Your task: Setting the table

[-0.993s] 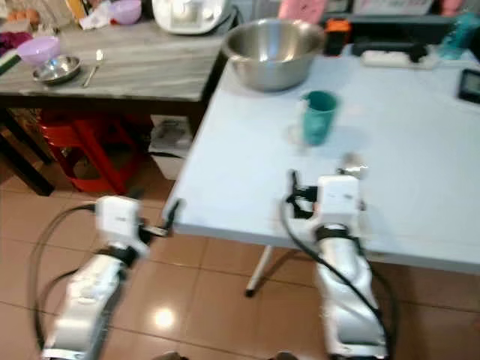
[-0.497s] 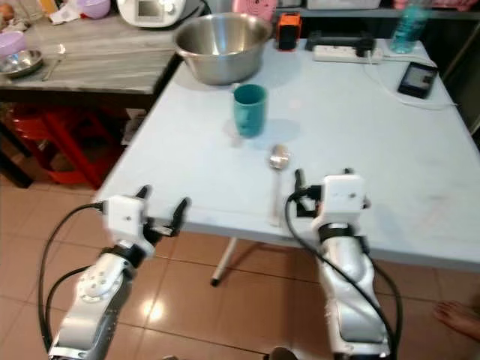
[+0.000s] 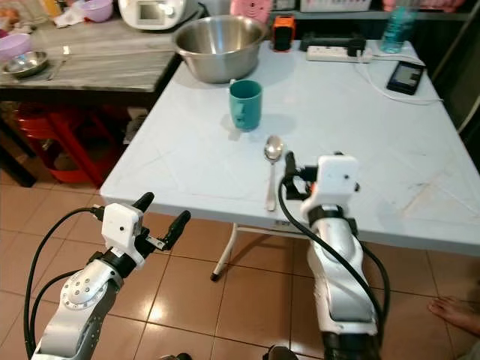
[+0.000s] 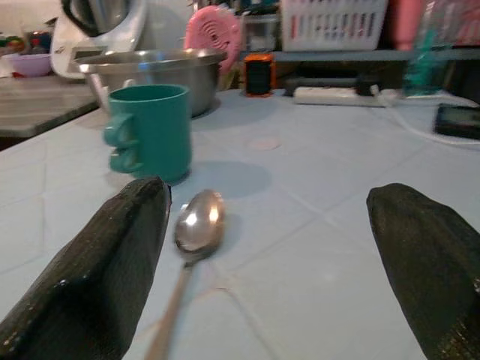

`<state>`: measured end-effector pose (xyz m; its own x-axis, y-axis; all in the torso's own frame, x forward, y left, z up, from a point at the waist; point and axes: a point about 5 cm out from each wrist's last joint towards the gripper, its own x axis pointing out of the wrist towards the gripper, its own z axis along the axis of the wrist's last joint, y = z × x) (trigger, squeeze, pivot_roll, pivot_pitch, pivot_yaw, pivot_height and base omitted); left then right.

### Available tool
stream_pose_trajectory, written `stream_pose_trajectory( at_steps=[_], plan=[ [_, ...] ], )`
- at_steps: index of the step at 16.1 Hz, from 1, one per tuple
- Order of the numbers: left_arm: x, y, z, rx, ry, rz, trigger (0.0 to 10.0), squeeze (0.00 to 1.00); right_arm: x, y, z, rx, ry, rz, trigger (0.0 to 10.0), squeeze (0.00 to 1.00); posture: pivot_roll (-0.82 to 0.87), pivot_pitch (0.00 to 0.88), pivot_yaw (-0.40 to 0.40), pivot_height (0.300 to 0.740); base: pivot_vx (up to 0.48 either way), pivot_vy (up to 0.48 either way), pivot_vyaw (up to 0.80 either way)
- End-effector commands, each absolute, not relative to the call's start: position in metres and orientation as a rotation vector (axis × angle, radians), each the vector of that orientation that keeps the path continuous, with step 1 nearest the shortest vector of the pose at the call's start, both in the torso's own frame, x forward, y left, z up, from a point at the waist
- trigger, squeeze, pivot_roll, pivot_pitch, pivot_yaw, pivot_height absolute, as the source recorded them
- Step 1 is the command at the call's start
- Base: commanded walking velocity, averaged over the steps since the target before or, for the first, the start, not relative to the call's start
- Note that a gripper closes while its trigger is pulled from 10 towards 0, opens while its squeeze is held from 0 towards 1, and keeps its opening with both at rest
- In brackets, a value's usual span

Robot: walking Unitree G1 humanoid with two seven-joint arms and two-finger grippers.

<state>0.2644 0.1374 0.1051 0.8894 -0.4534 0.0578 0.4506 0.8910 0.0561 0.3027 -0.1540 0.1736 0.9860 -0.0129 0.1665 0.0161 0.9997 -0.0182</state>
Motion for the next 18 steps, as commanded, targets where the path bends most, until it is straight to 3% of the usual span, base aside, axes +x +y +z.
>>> stream_pose_trajectory(
  at_steps=[1,10,14,18],
  plan=[
    [0.262,0.136,0.107,0.049,-0.074,-0.514,10.0,0.00,0.310,-0.147,0.172,-0.009,-0.134,-0.002,10.0,0.00,-0.14,0.169,0.086,0.740,0.000,0.000,0.00],
    [0.249,0.128,0.101,0.057,-0.051,-0.639,10.0,0.00,0.353,-0.122,0.165,-0.020,0.043,0.027,10.0,0.00,-0.11,0.192,0.066,0.740,0.000,0.000,0.00],
    [0.249,0.129,0.097,0.054,-0.049,-0.634,10.0,0.00,0.349,-0.106,0.152,-0.036,0.109,0.065,10.0,0.00,-0.11,0.196,0.062,0.740,0.000,0.000,0.00],
    [0.251,0.128,0.097,0.045,-0.054,-0.644,10.0,0.00,0.351,-0.107,0.144,-0.028,0.152,0.051,10.0,0.00,-0.11,0.196,0.067,0.740,0.000,0.000,0.00]
  ],
)
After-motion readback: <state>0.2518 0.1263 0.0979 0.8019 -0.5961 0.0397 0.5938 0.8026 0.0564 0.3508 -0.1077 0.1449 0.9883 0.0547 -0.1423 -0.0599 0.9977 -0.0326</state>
